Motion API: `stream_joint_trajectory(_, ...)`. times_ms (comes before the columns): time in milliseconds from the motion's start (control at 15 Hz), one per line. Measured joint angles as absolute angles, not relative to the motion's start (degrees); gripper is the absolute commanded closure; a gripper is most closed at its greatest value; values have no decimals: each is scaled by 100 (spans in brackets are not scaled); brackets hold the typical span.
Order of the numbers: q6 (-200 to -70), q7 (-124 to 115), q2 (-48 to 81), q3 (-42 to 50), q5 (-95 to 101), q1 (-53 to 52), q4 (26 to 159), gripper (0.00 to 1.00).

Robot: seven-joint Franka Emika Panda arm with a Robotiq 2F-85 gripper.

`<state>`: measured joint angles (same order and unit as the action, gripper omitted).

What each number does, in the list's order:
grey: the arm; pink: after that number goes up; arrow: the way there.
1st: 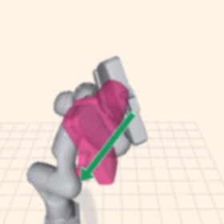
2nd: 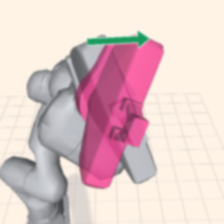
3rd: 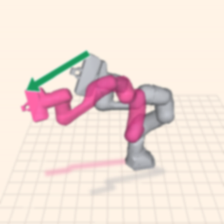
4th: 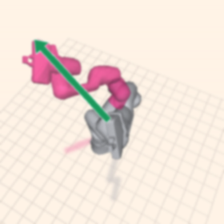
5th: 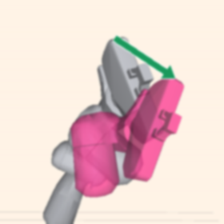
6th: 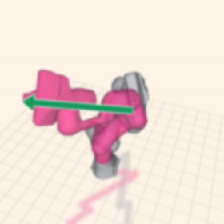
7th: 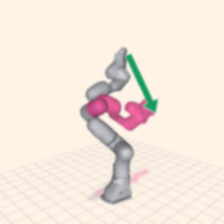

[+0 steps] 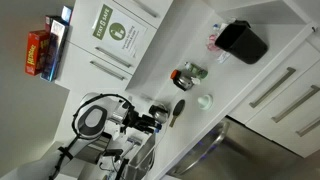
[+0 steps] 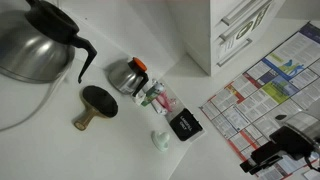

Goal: Open the second cabinet door from the left

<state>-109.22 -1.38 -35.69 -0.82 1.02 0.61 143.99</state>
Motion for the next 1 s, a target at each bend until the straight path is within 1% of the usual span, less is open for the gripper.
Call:
stream_joint_trajectory(800, -10922, -138, -3569, -82, 102, 61, 14399, 0)
stream_joint_trajectory(1000, -11092, -27, -3570, -83, 118, 27, 14371, 0)
